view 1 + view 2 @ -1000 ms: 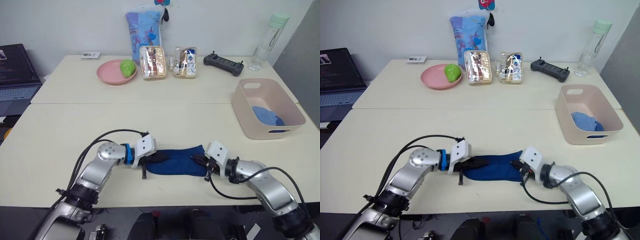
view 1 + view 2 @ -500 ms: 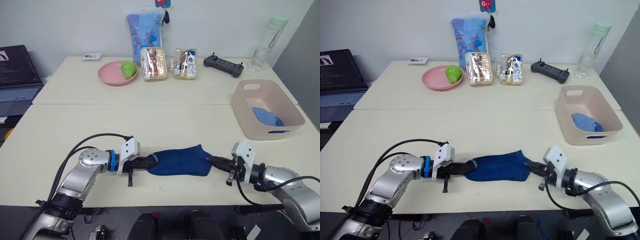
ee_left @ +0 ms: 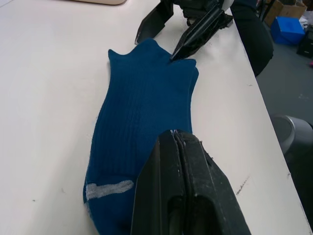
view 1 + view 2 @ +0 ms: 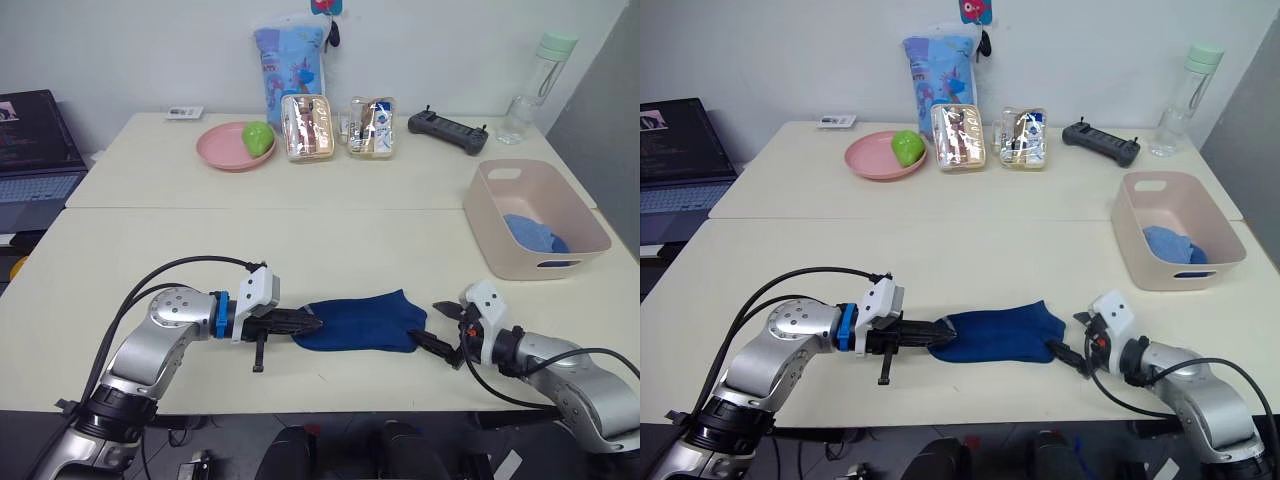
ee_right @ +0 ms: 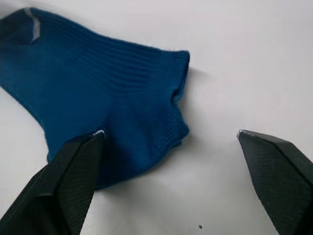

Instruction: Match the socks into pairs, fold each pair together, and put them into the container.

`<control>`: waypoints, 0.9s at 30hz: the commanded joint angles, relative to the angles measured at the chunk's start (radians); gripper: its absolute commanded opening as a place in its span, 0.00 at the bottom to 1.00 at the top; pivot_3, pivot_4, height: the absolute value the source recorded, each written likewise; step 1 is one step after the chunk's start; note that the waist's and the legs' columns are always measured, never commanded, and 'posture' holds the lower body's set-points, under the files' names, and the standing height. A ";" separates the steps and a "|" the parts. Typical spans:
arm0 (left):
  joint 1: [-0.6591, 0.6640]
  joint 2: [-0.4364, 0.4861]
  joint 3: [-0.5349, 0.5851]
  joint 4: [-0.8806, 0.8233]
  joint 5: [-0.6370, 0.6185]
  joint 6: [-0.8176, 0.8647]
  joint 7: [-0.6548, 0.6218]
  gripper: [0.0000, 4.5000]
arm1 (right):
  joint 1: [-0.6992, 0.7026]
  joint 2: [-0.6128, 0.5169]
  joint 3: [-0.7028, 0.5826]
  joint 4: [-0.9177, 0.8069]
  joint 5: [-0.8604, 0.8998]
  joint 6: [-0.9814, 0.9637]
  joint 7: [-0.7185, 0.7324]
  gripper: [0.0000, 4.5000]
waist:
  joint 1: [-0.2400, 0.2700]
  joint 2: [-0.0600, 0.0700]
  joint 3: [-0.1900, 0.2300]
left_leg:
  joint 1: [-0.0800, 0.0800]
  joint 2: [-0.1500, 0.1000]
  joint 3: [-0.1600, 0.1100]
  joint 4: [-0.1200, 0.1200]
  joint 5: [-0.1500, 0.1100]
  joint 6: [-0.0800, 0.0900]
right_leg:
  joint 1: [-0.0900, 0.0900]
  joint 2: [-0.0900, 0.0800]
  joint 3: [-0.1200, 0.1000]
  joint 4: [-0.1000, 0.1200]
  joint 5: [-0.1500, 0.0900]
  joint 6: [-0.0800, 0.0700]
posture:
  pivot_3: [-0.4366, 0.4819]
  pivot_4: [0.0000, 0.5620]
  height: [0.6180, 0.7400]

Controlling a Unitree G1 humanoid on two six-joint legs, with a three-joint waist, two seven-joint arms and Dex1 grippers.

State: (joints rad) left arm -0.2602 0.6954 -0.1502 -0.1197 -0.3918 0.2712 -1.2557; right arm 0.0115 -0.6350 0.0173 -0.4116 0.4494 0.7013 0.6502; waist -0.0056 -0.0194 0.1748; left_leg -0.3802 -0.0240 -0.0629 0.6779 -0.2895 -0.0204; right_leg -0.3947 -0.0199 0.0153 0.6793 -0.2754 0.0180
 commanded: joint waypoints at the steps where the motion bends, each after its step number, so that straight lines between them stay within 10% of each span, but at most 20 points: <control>1: -0.008 -0.005 0.002 -0.032 -0.002 -0.011 0.000 0.00 | 0.011 -0.013 0.034 -0.040 -0.004 -0.008 0.033 0.95 | 0.000 0.000 0.000 | 0.000 0.000 0.000 0.000 0.000 0.000 | 0.000 0.000 0.000 0.000 0.000 0.000 | 0.48 0.27 1.00; 13: -0.090 -0.080 -0.085 0.001 0.048 -0.052 -0.015 0.00 | -0.048 0.026 -0.044 -0.019 0.143 0.122 0.042 0.04 | -0.001 0.000 0.000 | 0.000 0.000 0.000 0.000 0.000 0.000 | 0.000 0.000 0.000 0.000 0.000 0.000 | 0.48 0.27 1.00; 27: -0.214 -0.250 -0.211 0.302 0.248 -0.117 0.091 0.00 | -0.183 -0.045 -0.084 -0.043 0.311 0.247 0.140 0.01 | 0.001 -0.001 0.000 | -0.001 0.000 0.000 0.000 0.000 0.000 | 0.000 0.001 0.000 0.000 0.000 0.000 | 0.48 0.27 1.00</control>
State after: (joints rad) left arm -0.4529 0.4519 -0.3533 0.1777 -0.1609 0.1688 -1.1766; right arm -0.1560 -0.6726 -0.0554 -0.4125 0.7281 0.9397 0.7723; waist -0.0050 -0.0200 0.1751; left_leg -0.3811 -0.0244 -0.0634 0.6778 -0.2895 -0.0202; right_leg -0.3949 -0.0194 0.0152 0.6792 -0.2754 0.0182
